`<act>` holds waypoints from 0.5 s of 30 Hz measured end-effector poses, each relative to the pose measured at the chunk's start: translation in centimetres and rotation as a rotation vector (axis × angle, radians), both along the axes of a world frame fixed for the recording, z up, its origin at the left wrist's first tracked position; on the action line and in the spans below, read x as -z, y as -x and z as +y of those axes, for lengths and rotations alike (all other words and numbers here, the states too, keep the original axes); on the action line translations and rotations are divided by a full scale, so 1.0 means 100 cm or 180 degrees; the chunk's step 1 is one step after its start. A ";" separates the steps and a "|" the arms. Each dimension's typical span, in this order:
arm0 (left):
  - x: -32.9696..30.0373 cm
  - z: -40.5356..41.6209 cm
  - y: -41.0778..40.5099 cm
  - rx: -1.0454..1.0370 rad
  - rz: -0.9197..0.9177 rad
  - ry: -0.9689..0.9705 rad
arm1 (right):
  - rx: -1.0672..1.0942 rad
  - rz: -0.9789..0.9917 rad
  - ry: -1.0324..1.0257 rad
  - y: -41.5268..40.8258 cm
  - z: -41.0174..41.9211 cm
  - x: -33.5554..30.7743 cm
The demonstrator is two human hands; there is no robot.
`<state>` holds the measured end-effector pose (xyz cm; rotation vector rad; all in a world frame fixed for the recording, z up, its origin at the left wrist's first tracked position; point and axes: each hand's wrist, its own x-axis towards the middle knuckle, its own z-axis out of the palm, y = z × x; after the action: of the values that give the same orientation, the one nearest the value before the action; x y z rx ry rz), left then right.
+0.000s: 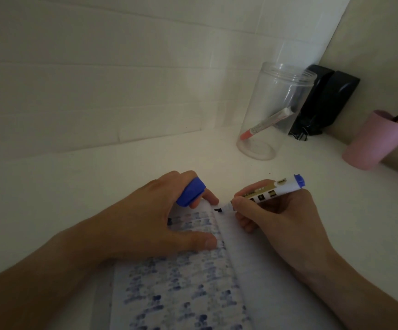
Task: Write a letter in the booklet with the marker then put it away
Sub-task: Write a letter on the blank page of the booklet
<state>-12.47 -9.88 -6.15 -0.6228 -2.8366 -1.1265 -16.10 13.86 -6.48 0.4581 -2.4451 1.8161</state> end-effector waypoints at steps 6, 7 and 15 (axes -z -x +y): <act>-0.001 0.000 0.000 -0.0003 -0.0004 -0.0002 | 0.0065 0.0049 0.0047 0.000 0.000 0.001; -0.001 0.000 0.000 -0.0002 0.0002 0.0002 | 0.0060 0.0062 0.0000 0.000 0.000 0.001; -0.001 0.000 0.000 -0.0008 -0.0006 0.0007 | -0.0039 0.0016 0.0066 -0.003 -0.002 -0.003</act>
<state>-12.42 -9.88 -6.06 -0.6186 -2.8398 -1.1244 -15.84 13.62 -6.19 0.4768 -2.4230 1.8410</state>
